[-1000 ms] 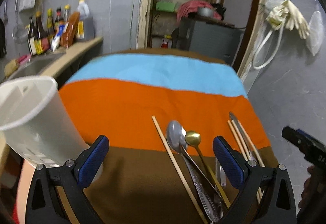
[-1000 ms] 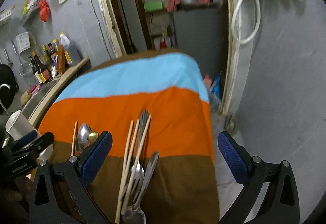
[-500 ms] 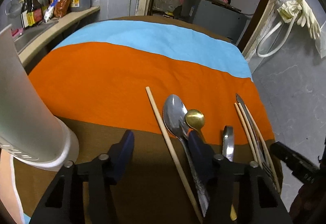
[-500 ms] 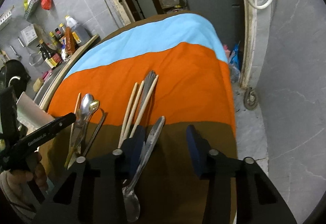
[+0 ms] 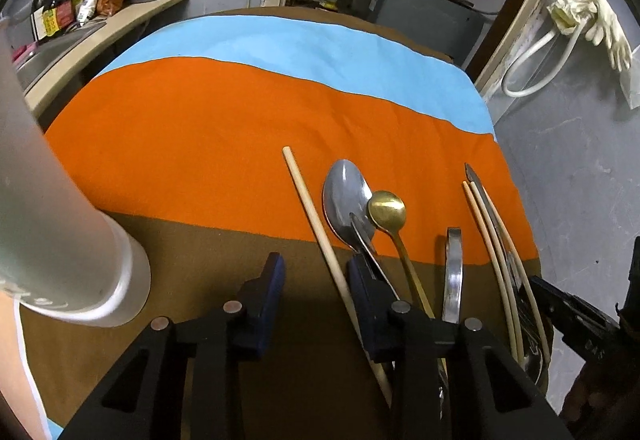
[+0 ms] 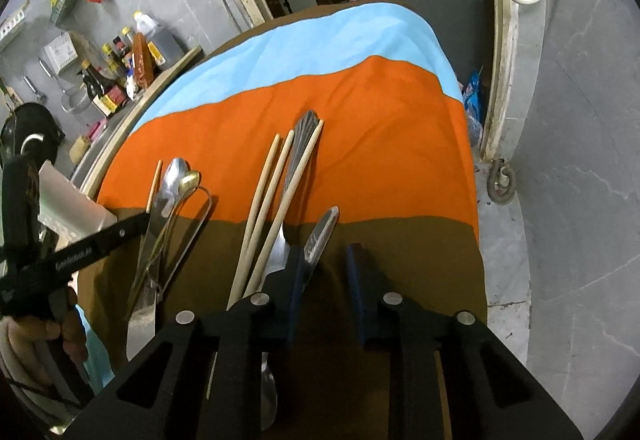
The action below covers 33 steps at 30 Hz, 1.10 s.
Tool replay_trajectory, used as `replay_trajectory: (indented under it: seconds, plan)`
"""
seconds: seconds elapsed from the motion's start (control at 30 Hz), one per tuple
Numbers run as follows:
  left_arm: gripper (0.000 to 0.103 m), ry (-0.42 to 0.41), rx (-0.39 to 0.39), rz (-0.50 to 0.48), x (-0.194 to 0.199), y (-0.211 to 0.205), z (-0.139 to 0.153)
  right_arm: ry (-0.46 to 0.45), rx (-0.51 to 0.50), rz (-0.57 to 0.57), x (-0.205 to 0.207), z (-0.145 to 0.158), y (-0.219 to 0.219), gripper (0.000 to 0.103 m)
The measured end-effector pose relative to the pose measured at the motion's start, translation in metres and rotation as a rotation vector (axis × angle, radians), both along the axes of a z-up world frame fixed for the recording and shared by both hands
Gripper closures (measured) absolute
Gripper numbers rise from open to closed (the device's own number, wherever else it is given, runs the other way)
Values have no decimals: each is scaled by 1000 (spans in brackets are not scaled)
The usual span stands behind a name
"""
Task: Organize utensils
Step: 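Move both tools down toward the utensils on the brown stripe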
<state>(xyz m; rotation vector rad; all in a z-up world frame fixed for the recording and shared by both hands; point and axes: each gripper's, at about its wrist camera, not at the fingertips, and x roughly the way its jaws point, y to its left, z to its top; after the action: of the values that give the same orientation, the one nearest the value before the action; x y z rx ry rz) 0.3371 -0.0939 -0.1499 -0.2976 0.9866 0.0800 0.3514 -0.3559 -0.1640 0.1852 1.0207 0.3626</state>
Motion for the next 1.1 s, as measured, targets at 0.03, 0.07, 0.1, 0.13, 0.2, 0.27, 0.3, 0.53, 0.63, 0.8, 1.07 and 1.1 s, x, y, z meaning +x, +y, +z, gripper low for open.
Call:
replay_trajectory:
  seconds: [0.03,0.07,0.1,0.13,0.2,0.27,0.3,0.53,0.63,0.8,1.07,1.1]
  plan:
    - [71,2,6,-1,1,0,0,5,-3,1,-1,0,0,84]
    - [71,6,16,-4,2,-2,0,11,-4,0,-1,0,0,84]
    - [71,9,25,-9,2,-3,0,16,-5,-2,0,0,0,84]
    - [71,12,33,-14,2,-4,0,24,-9,-5,1,1,1,84]
    - [72,20,44,-30,3,-5,1,34,-20,-3,3,1,1,84]
    - [76,25,40,-41,2,-3,1,38,-33,1,3,1,2,84]
    - [83,27,32,-48,2,-3,1,40,-35,-1,3,1,2,84]
    - [90,42,-1,-87,-4,-7,0,52,9,-3,-4,3,-3,94]
    - [91,50,-15,-96,-8,-8,1,62,17,2,-7,3,-3,95]
    - [90,70,-40,-104,-12,-5,0,112,57,-10,-3,0,-7,95]
    - [89,101,-67,-124,-5,-5,-2,126,58,-18,12,-6,8,92]
    - [88,102,-69,-123,-6,-5,-2,132,62,-21,14,-7,10,92]
